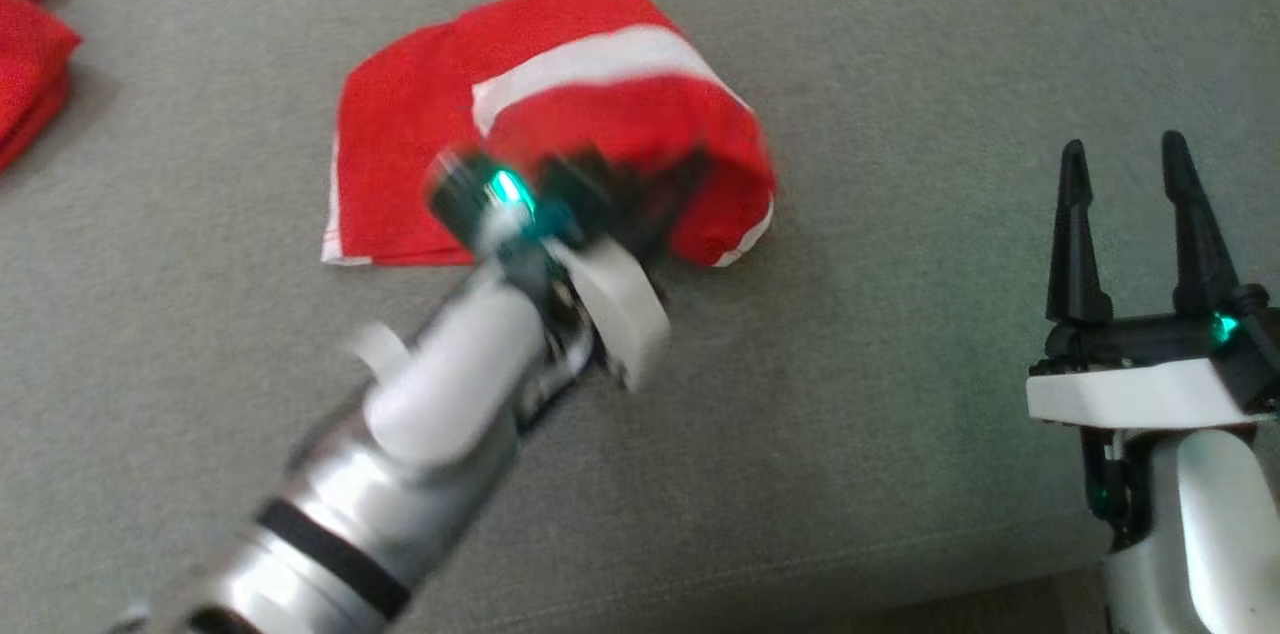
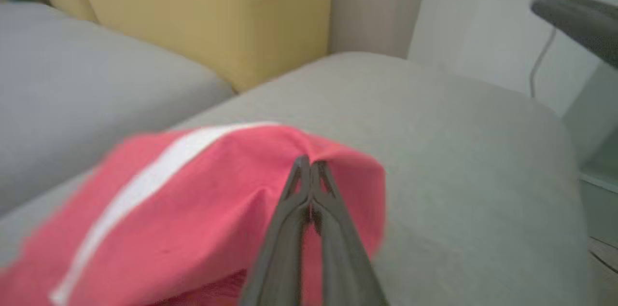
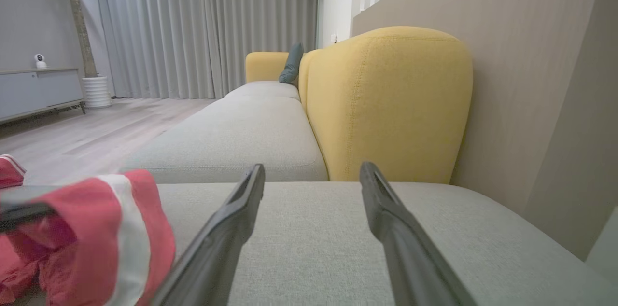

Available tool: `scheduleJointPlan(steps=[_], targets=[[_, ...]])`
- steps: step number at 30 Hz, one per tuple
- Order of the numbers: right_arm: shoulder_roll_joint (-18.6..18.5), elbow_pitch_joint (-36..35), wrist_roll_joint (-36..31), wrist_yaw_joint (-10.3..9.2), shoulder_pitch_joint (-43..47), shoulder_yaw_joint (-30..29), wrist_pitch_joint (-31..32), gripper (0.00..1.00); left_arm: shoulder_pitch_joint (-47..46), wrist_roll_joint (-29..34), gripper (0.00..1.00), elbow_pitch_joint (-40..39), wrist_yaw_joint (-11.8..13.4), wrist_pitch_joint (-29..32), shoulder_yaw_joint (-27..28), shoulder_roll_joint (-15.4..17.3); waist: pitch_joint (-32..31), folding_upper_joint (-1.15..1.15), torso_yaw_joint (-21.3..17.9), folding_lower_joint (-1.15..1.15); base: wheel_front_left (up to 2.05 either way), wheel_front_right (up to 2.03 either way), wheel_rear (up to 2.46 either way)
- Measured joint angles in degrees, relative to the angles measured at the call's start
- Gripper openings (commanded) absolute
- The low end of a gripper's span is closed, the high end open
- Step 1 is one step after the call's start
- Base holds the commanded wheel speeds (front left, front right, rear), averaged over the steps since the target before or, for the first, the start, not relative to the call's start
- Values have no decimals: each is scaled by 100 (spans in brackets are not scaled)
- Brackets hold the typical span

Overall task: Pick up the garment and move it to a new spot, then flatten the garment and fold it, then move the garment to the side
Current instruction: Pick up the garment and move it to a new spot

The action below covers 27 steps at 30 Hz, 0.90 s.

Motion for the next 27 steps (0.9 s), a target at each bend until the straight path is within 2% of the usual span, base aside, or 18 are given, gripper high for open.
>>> scheduleJointPlan(steps=[4,8,9,10,11,17,27], targets=[[0,1,44,0,0,82,0,100,451,-77,0,211,2,-73,-327,-138,56,0,-133,0,0,0,0],[0,20,90,0,2,140,0,100,665,-234,0,328,129,-208,-375,-140,41,0,-140,0,0,0,0],[1,33,91,0,2,144,0,100,684,-266,34,324,174,-238,-369,-141,24,0,-126,0,0,0,0],[1,46,91,0,4,142,0,100,688,-283,77,304,213,-259,-363,-142,4,0,-106,0,0,0,0],[1,53,91,0,8,141,0,100,688,-283,100,274,253,-266,-348,-144,-19,0,-83,0,0,0,0],[1,112,83,0,114,152,0,100,860,-424,100,-113,404,-308,-33,-162,-256,0,108,0,0,0,0],[2,328,92,0,480,109,0,100,2024,-326,100,-1160,992,-309,1294,167,-862,0,456,0,0,0,0]])
